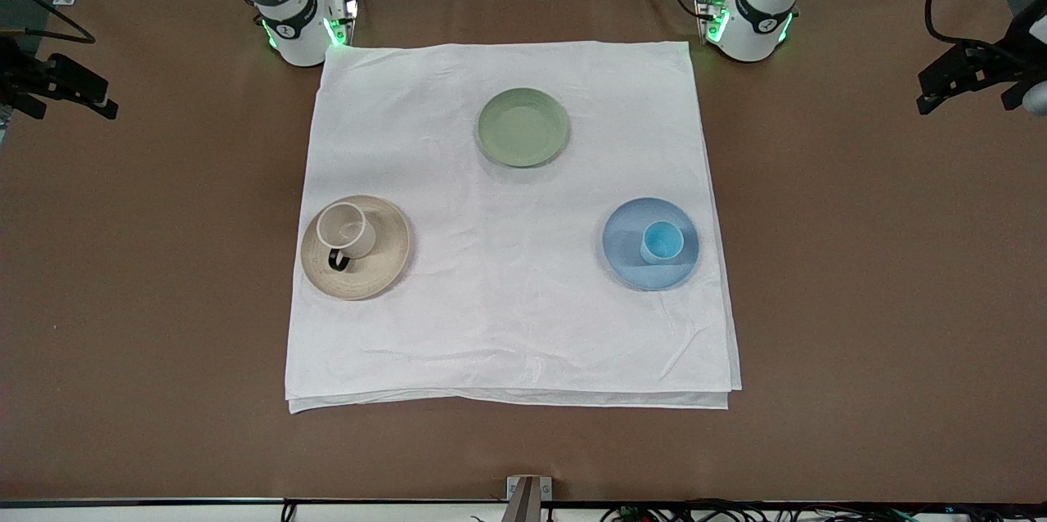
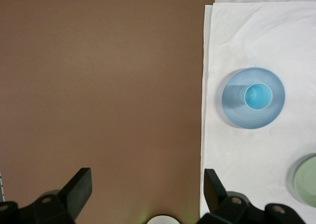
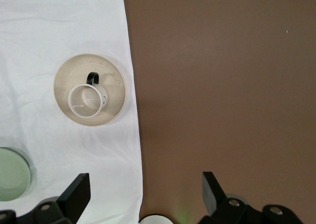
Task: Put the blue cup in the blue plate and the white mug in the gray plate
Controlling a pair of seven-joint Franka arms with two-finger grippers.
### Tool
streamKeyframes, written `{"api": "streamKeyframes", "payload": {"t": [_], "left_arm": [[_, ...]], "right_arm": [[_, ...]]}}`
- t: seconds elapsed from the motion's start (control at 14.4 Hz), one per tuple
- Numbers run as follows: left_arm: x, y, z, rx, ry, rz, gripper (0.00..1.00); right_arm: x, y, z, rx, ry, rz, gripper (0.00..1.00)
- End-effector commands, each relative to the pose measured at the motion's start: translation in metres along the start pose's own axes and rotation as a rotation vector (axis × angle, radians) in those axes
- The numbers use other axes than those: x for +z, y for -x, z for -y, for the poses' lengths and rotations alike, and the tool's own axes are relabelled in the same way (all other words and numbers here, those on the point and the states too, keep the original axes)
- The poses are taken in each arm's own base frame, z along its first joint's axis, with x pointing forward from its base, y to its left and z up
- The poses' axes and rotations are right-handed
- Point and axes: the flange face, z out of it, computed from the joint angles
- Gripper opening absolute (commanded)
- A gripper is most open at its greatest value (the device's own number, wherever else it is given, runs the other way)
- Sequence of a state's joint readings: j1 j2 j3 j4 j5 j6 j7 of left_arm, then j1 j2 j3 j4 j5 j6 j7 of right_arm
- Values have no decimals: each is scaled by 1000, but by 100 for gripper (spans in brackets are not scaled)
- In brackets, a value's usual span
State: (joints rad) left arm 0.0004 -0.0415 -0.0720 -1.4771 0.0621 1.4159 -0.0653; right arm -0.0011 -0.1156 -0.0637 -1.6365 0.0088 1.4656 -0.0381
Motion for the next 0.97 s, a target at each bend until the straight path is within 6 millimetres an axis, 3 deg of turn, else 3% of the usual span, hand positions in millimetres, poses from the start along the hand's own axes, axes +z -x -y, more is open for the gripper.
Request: {"api": "streamKeyframes", "payload": {"t": [0.0, 0.9], "left_arm": [[-1, -1, 1, 16, -3, -1, 100], [7, -6, -1, 11, 39, 20, 100]], "right_arm": [[-4, 8, 0, -12, 5, -14, 100], [-4, 9, 2, -15, 5, -1, 100]]}}
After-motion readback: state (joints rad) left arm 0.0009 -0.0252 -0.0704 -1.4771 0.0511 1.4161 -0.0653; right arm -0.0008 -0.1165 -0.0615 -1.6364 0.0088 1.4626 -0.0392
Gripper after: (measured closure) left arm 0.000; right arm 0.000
